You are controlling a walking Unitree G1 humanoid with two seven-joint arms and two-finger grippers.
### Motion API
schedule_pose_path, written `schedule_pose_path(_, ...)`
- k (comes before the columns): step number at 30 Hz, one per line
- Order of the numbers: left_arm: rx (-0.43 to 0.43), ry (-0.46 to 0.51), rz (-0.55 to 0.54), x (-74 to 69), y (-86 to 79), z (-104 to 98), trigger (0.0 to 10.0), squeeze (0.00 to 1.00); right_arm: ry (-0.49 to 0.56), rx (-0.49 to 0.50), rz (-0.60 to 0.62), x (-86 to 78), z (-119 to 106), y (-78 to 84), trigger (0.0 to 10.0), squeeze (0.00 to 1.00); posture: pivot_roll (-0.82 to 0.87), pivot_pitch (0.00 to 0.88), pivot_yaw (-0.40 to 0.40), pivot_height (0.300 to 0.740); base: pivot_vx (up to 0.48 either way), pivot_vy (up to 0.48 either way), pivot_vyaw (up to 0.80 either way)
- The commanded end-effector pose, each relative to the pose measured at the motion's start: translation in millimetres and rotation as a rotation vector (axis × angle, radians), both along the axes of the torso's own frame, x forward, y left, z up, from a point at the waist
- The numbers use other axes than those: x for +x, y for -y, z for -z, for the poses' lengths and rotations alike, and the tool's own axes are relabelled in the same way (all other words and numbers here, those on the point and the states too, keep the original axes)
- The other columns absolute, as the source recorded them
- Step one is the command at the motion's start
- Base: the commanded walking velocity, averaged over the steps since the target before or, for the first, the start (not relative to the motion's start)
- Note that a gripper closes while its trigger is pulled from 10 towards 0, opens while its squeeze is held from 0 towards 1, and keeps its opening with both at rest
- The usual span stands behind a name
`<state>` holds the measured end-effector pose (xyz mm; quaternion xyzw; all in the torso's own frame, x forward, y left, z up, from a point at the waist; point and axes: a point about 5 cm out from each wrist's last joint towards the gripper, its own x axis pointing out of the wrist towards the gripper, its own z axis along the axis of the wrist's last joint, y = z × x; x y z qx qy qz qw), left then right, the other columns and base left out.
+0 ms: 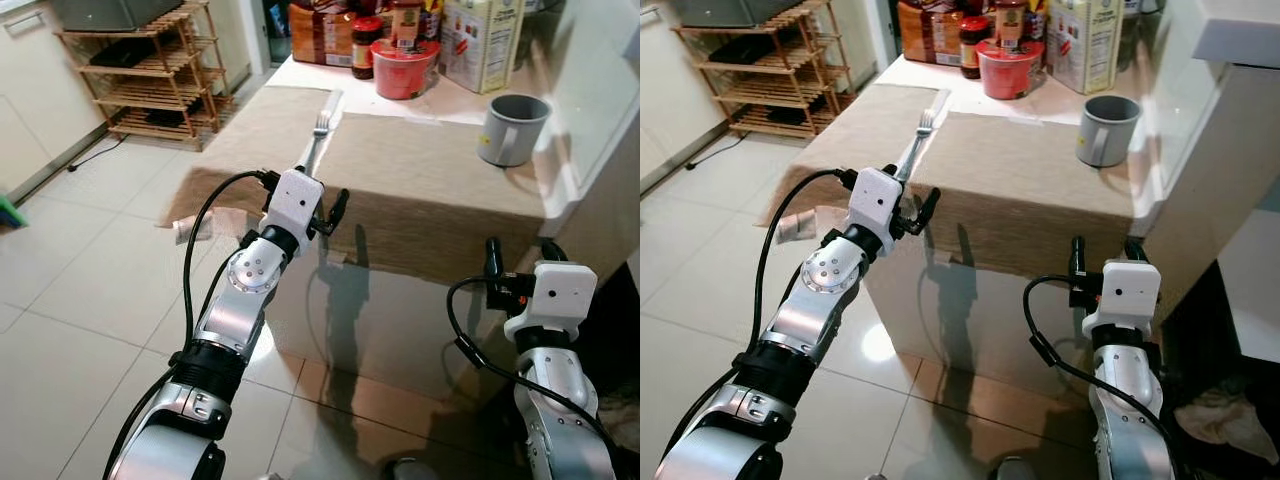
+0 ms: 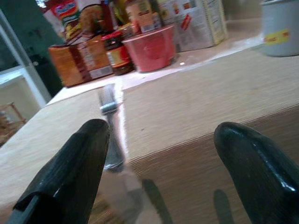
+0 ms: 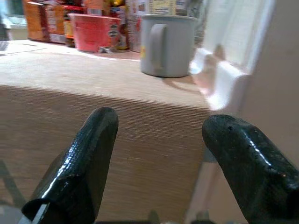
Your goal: Setting the table
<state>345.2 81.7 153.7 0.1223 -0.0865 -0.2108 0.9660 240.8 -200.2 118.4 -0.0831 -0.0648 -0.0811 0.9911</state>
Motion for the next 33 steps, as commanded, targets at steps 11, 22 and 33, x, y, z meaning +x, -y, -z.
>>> schedule_pose_path(11, -0.003, 0.02, -0.005, 0.3, -2.6, -1.7, 10.0, 0.0, 0.02, -0.022, -0.005, 1.9, -3.7, -1.2, 10.0, 0.0, -0.06, 0.0, 0.088, 0.718, 0.0, 0.0, 0.0)
schedule_pose_path(22, 0.011, 0.058, 0.036, 1.6, 3.0, -9.0, 10.0, 0.0, 0.018, -0.026, -0.009, 1.1, -2.0, -2.9, 10.0, 0.0, -0.07, 0.0, 0.095, 0.718, 0.245, 0.0, 0.0)
schedule_pose_path(33, 0.01, 0.058, 0.035, 2.8, 2.6, -9.6, 10.0, 0.0, 0.015, -0.031, -0.012, 1.7, -0.8, -3.6, 10.0, 0.0, -0.06, 0.0, 0.095, 0.718, 0.48, 0.0, 0.0)
